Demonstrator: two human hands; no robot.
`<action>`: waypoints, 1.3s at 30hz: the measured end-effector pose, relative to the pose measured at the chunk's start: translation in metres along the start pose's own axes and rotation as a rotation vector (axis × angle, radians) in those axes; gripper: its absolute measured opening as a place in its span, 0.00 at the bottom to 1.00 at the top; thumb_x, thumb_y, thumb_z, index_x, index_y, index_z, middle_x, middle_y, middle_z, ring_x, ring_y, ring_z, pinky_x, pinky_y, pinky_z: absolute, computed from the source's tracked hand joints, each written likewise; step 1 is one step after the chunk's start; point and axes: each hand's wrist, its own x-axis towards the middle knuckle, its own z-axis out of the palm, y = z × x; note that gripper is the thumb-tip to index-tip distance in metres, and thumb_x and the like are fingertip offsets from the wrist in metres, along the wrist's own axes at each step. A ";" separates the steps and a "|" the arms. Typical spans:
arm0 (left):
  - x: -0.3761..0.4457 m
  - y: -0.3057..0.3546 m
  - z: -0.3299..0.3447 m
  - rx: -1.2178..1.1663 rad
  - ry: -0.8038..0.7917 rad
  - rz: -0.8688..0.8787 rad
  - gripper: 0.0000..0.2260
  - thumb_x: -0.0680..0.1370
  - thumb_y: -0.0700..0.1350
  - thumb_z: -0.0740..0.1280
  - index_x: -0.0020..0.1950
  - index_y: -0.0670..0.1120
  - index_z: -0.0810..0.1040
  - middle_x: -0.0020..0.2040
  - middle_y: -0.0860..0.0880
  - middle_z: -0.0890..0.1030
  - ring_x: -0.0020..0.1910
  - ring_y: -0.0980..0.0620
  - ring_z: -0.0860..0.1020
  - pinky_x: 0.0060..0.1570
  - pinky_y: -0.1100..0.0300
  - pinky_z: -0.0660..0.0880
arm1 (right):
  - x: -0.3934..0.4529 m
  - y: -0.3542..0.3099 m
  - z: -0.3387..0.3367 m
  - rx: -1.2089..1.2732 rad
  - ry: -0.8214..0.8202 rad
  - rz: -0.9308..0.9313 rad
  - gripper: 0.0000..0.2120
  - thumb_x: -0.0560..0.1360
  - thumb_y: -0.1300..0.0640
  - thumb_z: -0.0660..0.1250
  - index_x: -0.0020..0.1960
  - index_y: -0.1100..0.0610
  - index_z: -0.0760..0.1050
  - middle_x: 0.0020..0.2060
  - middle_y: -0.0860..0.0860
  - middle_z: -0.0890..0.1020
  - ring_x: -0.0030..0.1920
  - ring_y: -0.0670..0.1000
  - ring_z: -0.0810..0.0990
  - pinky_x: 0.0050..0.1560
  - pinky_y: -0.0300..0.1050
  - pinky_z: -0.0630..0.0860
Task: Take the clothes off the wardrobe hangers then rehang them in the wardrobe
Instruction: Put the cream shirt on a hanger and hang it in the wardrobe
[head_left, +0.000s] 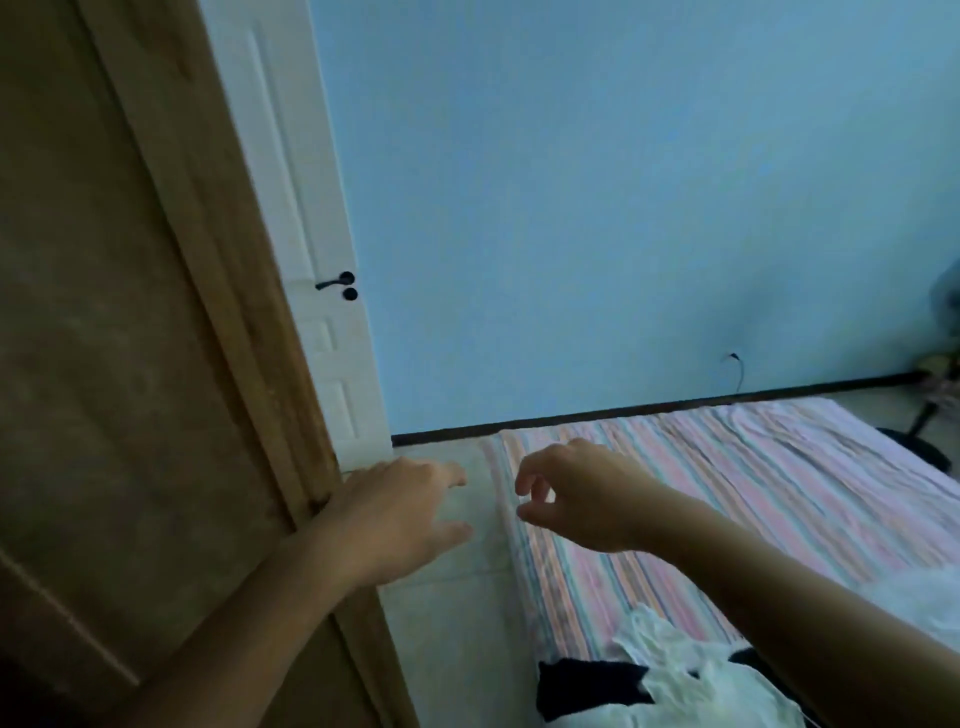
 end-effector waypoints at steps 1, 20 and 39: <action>0.010 0.008 0.002 0.020 -0.012 0.032 0.27 0.75 0.66 0.64 0.72 0.58 0.68 0.69 0.54 0.75 0.64 0.52 0.75 0.60 0.53 0.73 | -0.005 0.009 0.001 -0.009 0.007 0.039 0.13 0.79 0.47 0.66 0.61 0.49 0.78 0.55 0.47 0.83 0.50 0.47 0.80 0.54 0.44 0.77; 0.151 0.110 0.070 0.007 -0.262 0.698 0.28 0.76 0.64 0.66 0.72 0.53 0.70 0.69 0.53 0.76 0.66 0.52 0.75 0.63 0.52 0.73 | -0.118 0.098 0.021 0.042 0.181 0.826 0.17 0.78 0.45 0.66 0.64 0.49 0.74 0.61 0.48 0.79 0.59 0.51 0.77 0.60 0.50 0.75; 0.227 0.360 0.254 0.098 -0.478 0.919 0.16 0.79 0.57 0.64 0.62 0.50 0.76 0.58 0.50 0.81 0.57 0.48 0.78 0.54 0.51 0.76 | -0.259 0.291 0.123 0.084 0.108 1.246 0.11 0.77 0.52 0.63 0.58 0.53 0.75 0.52 0.52 0.81 0.51 0.57 0.80 0.48 0.50 0.78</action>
